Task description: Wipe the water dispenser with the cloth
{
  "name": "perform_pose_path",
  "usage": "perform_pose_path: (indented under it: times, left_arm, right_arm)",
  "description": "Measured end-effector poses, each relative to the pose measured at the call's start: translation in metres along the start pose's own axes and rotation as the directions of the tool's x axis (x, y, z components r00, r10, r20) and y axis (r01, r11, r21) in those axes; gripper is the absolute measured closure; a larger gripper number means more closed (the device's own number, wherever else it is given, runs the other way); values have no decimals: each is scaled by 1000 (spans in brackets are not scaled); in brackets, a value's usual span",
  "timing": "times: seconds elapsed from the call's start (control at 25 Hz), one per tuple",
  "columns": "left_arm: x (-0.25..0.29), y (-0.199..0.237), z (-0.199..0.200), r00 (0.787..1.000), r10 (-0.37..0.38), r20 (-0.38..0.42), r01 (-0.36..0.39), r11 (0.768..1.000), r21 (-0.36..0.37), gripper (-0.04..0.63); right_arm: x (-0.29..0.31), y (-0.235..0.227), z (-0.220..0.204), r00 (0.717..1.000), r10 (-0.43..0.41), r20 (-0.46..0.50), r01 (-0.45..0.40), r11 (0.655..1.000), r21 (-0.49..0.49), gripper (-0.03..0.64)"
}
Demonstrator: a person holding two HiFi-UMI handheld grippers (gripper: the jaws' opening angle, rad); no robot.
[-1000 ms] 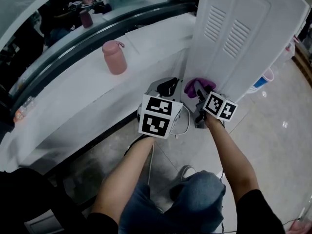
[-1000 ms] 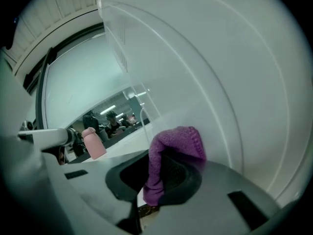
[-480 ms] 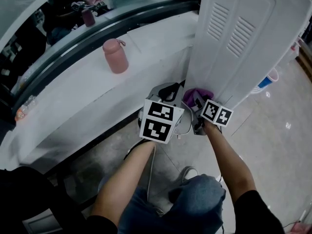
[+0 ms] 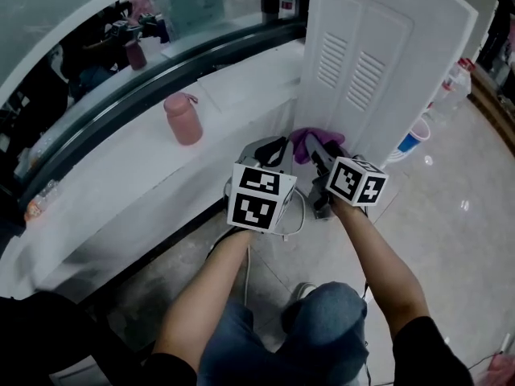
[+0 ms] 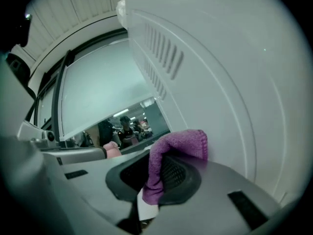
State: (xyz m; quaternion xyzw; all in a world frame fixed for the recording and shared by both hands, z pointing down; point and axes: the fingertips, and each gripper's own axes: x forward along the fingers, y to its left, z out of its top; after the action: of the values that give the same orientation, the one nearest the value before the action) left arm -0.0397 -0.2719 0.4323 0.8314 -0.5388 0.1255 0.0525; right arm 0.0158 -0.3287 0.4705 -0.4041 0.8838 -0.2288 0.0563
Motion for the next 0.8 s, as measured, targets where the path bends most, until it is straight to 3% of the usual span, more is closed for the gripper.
perform_pose_path:
  times: [0.28, 0.8]
  left_arm:
    - [-6, -4, 53, 997, -21, 80, 20, 1000, 14, 557]
    - [-18, -31, 139, 976, -76, 206, 67, 996, 51, 557]
  right_arm:
    - [-20, 51, 97, 992, 54, 117, -44, 995, -87, 571]
    - [-77, 125, 262, 939, 128, 320, -59, 975, -215, 571]
